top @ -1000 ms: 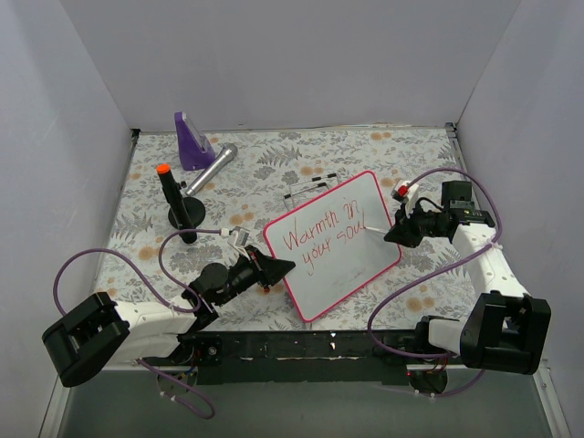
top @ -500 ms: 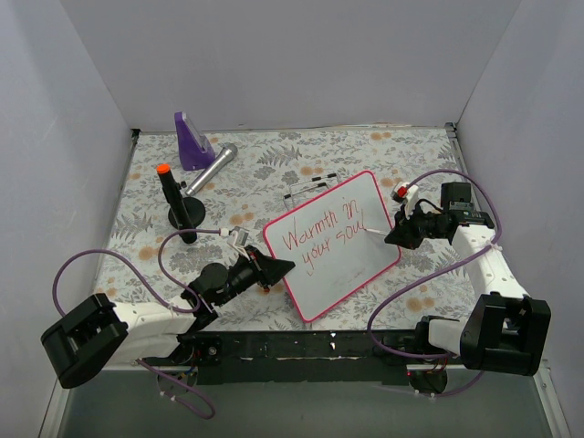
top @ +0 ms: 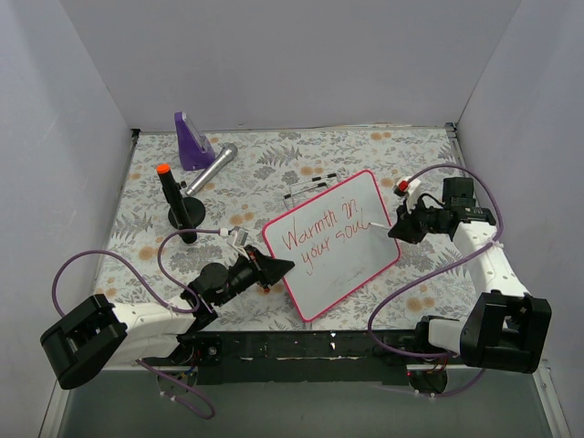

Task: Write a sentence on the whiteboard

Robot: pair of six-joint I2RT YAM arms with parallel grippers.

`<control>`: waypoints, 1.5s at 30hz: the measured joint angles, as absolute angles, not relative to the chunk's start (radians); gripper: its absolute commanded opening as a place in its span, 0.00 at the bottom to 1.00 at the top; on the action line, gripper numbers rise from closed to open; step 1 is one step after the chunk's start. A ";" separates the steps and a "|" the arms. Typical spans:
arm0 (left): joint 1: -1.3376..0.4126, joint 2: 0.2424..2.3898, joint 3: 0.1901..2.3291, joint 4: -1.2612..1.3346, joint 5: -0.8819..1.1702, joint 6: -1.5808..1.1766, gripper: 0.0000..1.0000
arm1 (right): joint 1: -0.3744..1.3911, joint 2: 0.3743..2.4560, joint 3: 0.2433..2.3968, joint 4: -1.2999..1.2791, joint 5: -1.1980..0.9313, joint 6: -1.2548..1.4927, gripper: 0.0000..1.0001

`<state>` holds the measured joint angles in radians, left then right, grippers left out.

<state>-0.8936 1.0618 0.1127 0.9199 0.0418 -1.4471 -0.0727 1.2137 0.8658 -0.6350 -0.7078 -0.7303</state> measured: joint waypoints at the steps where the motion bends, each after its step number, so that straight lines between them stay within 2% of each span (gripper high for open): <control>1: -0.894 1.062 0.113 0.920 0.042 -1.447 0.00 | -0.073 1.217 0.874 -0.632 -0.706 -0.728 0.01; 8: -0.894 1.062 0.113 0.920 0.046 -1.435 0.00 | -0.073 1.215 0.943 -0.636 -0.734 -0.727 0.01; 17: -0.893 1.079 0.118 0.919 0.061 -1.430 0.00 | -0.070 0.996 0.928 -0.701 -0.913 -0.756 0.01; 24: -0.893 1.097 0.186 0.868 0.099 -1.394 0.00 | -0.060 0.959 0.903 -0.817 -1.009 -0.860 0.01; 36: -0.892 1.156 0.281 0.820 0.133 -1.319 0.00 | -0.059 0.909 0.933 -0.975 -1.013 -0.976 0.01; 45: -0.887 1.190 0.309 0.825 0.142 -1.298 0.00 | -0.059 0.901 0.964 -0.997 -1.002 -0.986 0.01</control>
